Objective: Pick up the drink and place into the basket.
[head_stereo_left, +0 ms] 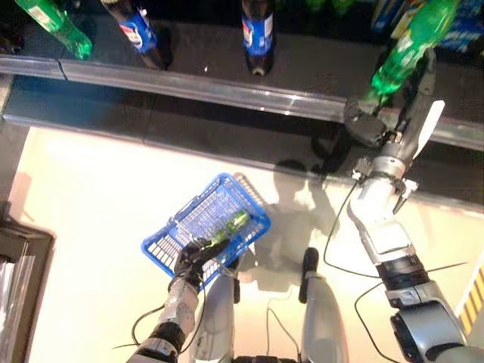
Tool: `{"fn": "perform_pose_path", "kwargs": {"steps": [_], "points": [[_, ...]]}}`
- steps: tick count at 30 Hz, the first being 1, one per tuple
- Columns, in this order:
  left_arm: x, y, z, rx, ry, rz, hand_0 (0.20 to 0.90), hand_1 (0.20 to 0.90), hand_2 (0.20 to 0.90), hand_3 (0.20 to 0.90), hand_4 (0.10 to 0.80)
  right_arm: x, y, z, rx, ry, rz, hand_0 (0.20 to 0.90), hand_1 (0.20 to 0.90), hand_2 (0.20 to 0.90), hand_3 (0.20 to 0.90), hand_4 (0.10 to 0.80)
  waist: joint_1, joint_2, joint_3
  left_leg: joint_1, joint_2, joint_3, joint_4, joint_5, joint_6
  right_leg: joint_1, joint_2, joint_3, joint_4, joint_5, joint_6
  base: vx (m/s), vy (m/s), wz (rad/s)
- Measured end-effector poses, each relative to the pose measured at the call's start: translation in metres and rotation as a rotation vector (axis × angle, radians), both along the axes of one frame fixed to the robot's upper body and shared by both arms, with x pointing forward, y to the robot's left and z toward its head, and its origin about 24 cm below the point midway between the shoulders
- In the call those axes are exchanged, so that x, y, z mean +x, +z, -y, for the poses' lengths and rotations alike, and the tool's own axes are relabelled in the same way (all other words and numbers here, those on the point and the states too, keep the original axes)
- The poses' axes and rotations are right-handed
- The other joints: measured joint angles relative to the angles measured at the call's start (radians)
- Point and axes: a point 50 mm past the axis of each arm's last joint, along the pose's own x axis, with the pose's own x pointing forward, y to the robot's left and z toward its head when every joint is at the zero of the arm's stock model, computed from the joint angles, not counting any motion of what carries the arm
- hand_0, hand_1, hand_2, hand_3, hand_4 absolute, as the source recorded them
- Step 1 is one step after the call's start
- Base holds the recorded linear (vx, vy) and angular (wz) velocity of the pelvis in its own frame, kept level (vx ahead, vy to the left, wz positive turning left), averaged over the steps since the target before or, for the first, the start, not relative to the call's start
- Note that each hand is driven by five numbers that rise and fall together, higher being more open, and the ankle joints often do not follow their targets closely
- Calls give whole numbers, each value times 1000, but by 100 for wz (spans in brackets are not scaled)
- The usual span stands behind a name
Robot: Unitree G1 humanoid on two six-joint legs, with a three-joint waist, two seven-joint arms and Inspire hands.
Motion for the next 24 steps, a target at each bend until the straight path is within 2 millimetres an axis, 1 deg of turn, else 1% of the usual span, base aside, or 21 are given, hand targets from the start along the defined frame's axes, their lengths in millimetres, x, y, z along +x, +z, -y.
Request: {"fn": "perform_pose_path", "kwargs": {"steps": [2, 5, 10, 16, 20, 24], "points": [[2, 2, 0, -11, 8, 6, 300, 300, 300, 200, 100, 2, 6, -2, 13, 7, 9, 900, 900, 900, 900, 800, -1, 8, 6, -6, 0, 1, 0, 0, 0, -8, 0, 2, 1, 0, 0, -32, 34, -4], [4, 3, -1, -19, 18, 11, 300, 300, 300, 200, 100, 4, 15, -3, 28, -7, 30, 900, 900, 900, 900, 800, -2, 8, 6, -20, 0, 2, -1, 0, 0, -22, 0, 2, 2, 0, 0, 0, 0, 0], [5, 4, 0, -29, 20, 17, 300, 300, 300, 200, 100, 12, 33, 1, 112, -70, 65, 900, 900, 900, 900, 800, 1, 9, 7, -21, 0, 2, -3, 0, 0, -28, 0, 2, 6, 3, 5, 0, 0, 0], [5, 4, 0, -24, 11, 15, 300, 300, 300, 200, 100, 13, 53, 1, 147, -86, 122, 900, 900, 900, 900, 800, 2, 10, 7, -23, 0, 2, -2, 0, 0, -31, 0, 2, 6, 1, 1, 0, 0, 0], [6, 6, 1, -19, -3, 24, 300, 300, 300, 200, 100, 12, 60, -1, 153, -85, 143, 900, 900, 900, 900, 800, 6, 10, 7, -32, 0, 2, -2, 0, 0, -40, 0, 3, 6, 1, 0, 0, 0, 0], [7, 6, 1, -18, -4, 26, 300, 300, 300, 200, 100, 12, 58, -1, 150, -91, 120, 900, 900, 900, 900, 800, 6, 11, 8, -34, 0, 10, -5, 0, 1, -47, 0, 6, 6, 2, 3, 14, 10, -3]]}}
